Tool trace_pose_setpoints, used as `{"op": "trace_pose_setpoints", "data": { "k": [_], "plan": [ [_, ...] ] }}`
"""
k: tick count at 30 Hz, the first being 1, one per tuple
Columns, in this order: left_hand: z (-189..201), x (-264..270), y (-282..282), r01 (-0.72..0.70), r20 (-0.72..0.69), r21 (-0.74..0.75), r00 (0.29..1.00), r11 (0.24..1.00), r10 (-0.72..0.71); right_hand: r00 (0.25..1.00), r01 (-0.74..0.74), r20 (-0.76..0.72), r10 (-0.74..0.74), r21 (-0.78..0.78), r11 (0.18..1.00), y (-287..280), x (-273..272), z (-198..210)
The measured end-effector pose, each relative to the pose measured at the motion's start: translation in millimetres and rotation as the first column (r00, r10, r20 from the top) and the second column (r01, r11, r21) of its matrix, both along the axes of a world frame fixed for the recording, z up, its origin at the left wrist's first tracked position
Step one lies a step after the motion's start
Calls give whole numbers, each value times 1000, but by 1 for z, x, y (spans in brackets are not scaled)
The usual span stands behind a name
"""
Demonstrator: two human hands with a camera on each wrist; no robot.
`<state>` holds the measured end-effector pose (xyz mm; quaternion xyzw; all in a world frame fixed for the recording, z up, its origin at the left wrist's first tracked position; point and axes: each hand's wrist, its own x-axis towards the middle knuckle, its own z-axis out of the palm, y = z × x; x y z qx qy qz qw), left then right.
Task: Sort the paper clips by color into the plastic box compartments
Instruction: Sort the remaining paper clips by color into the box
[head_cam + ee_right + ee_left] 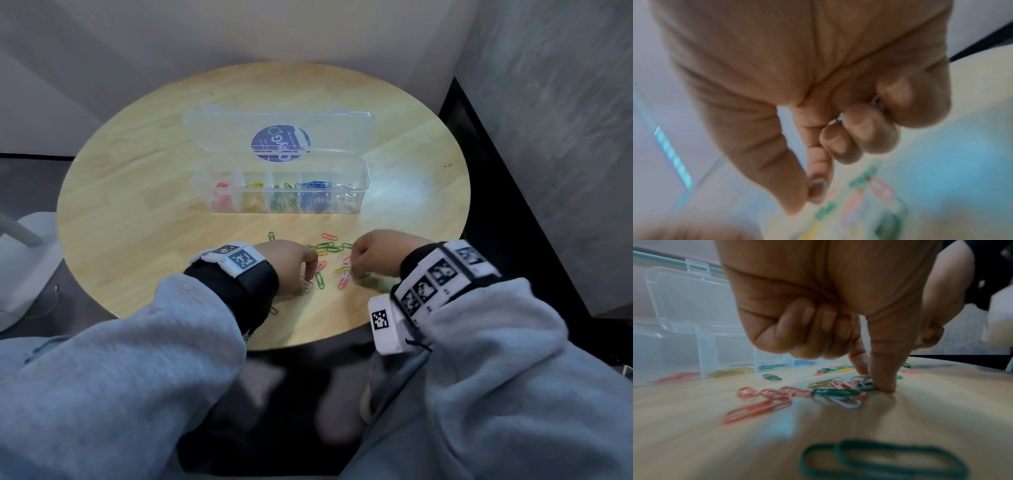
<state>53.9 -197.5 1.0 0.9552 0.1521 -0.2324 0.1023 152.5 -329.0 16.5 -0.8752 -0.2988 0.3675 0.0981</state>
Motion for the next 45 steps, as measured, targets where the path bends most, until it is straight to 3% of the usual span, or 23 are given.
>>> {"op": "trace_pose_setpoints", "data": {
  "k": [3, 5, 7, 8, 11, 18, 22, 24, 27, 31, 35, 40, 45],
  "plan": [
    [0, 1, 1, 10, -7, -7, 1000, 1000, -10, 940, 308, -217, -263, 204, 929, -5, 18, 14],
    [0, 2, 0, 2, -16, -3, 1000, 1000, -2, 801, 564, -424, -423, 298, 770, -8, 25, 17],
    [2, 3, -2, 1, -24, 8, 1000, 1000, -1, 705, 681, -541, -459, 335, 651, -9, 27, 18],
    [3, 3, -2, 0, -24, 11, 1000, 1000, 0, 690, 693, -567, -449, 340, 636, -9, 27, 18],
    [6, 4, -5, 0, -29, 23, 1000, 1000, 1, 701, 670, -570, -428, 321, 670, -7, 23, 16],
    [3, 6, -5, -24, 23, 30, 999, 999, 24, 802, 540, -426, -418, 218, 813, -2, 18, 10],
    [4, 5, 3, -92, 50, -75, 994, 993, 96, 944, 300, -192, -267, 165, 940, -1, 12, 7],
    [8, 3, 11, -152, 99, -186, 980, 971, 172, 974, 210, -113, -196, 125, 970, 0, 9, 5],
    [20, 0, 28, -291, 117, -469, 915, 834, 386, 994, 106, 13, -107, 80, 991, 5, 7, -1],
    [35, -5, 46, -460, -31, -777, 710, 430, 703, 997, 55, 56, -56, 26, 998, 13, 9, -6],
    [40, -14, 56, -450, -183, -879, 619, 154, 764, 998, 10, 62, -10, -7, 1000, 15, 9, -7],
    [38, -21, 54, -448, -298, -894, 565, -17, 770, 997, -4, 79, 6, -20, 1000, 16, 8, -9],
    [35, -24, 52, -473, -359, -878, 548, -74, 756, 998, 7, 66, -6, -17, 1000, 17, 8, -11]
  ]
}}
